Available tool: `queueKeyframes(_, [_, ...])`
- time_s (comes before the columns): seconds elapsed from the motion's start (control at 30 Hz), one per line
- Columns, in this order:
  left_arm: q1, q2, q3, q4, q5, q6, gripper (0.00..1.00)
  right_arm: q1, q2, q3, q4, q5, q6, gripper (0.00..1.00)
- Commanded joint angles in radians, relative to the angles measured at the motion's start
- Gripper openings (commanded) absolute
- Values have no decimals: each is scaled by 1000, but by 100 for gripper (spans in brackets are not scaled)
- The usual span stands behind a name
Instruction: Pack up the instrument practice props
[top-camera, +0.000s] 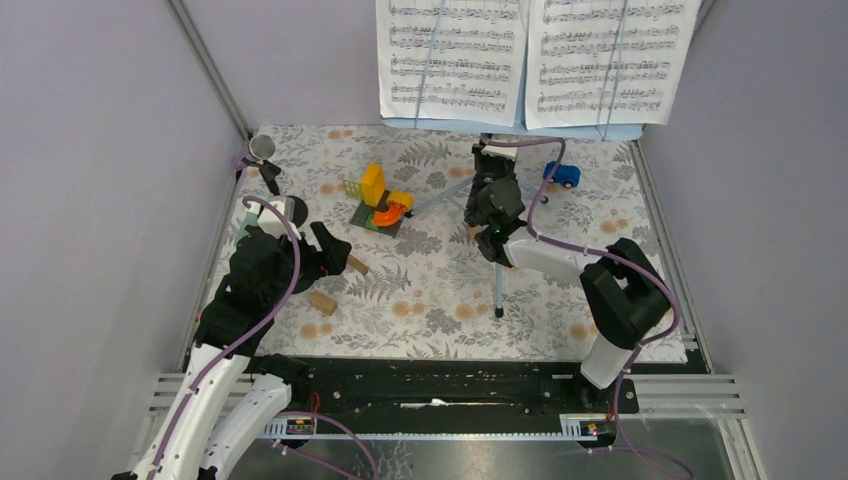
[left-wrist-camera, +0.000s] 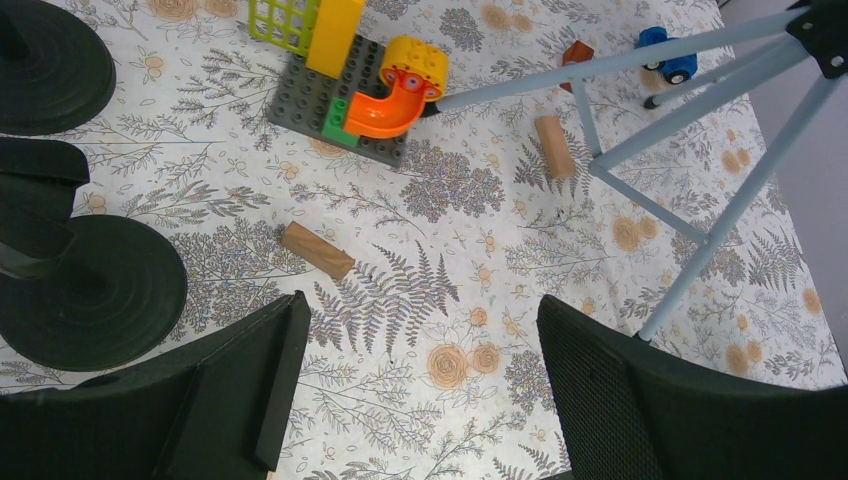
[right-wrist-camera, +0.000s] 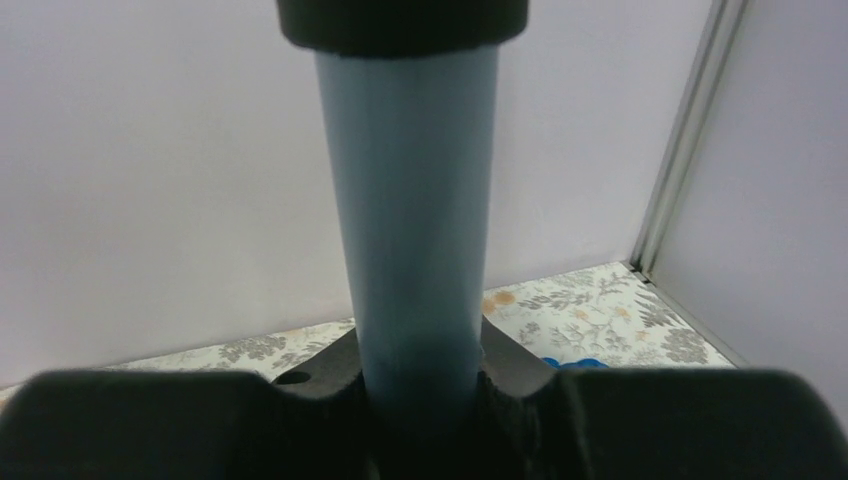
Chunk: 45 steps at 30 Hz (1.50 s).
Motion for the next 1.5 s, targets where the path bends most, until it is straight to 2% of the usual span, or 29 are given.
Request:
queueKeyframes(0.0, [5,5,-5,43,-11,5,89,60,109,134,218,-94,101,0])
queueKeyframes(0.3, [5,8,-4,40,-11,5,90,89,225,221,232,-21,117,0])
queueKeyframes(0.37, [5,8,-3,41,-32,3,92,90,212,197,259,-9,97,8])
queueKeyframes(0.53, [5,8,-4,41,-42,2,98,90,108,58,282,-31,85,47])
queueKeyframes(0.6, [5,9,-4,41,-44,2,99,90,35,-37,280,-62,101,58])
queueKeyframes(0.83, [6,16,-2,41,-47,2,99,89,-195,-257,155,-225,227,76])
queueKeyframes(1.0, [7,10,-1,34,-65,-1,99,89,-422,-409,-87,-390,379,79])
queueKeyframes(1.07, [6,7,0,34,-69,-2,99,89,-529,-451,-235,-432,442,80])
queueKeyframes(1.13, [6,5,5,30,-68,-3,99,89,-640,-461,-456,-486,513,84])
queueKeyframes(1.17, [7,3,11,21,-70,-3,99,90,-691,-449,-629,-510,548,86])
queueKeyframes(1.27, [6,-4,41,-2,-68,-9,99,89,-796,-368,-1039,-500,702,88])
queueKeyframes(1.4, [5,38,157,-99,-56,-41,99,90,-843,-231,-1510,-519,833,92])
queueKeyframes(1.47, [6,84,228,-170,-38,-49,99,90,-842,-187,-1673,-553,888,99])
